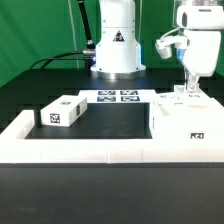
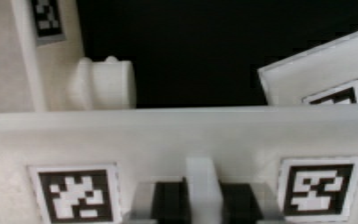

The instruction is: Assemble cabinet

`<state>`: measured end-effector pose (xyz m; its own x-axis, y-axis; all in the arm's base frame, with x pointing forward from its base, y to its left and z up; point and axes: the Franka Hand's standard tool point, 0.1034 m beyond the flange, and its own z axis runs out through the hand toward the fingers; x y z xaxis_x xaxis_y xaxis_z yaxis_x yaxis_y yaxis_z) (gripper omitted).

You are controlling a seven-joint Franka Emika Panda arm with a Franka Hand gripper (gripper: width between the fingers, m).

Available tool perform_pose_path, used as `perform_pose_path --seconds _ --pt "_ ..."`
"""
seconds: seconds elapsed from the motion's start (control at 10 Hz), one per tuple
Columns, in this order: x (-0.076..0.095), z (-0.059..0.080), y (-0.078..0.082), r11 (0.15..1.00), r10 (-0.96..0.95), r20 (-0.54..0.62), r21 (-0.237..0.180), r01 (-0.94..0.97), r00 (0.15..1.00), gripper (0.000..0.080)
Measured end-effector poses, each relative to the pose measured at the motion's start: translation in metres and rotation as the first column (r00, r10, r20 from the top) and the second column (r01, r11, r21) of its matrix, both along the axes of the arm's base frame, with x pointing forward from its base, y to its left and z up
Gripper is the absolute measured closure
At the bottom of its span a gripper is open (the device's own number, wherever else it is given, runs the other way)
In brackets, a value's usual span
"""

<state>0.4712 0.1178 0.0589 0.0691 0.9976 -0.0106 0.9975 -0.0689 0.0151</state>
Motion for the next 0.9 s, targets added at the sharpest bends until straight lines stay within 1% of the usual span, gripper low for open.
perform_pose_path --seconds 0.3,0.4,0.9 --pt "0.0 0.0 0.0 1.0 0.0 0.0 0.0 0.0 1.0 0.0731" --pt "0.005 0.0 0.001 1.0 -0.001 0.002 0.001 0.001 1.0 0.0731" --pt "0.043 0.0 -0.003 1.0 -0.024 0.017 0.0 0.024 1.0 0.0731"
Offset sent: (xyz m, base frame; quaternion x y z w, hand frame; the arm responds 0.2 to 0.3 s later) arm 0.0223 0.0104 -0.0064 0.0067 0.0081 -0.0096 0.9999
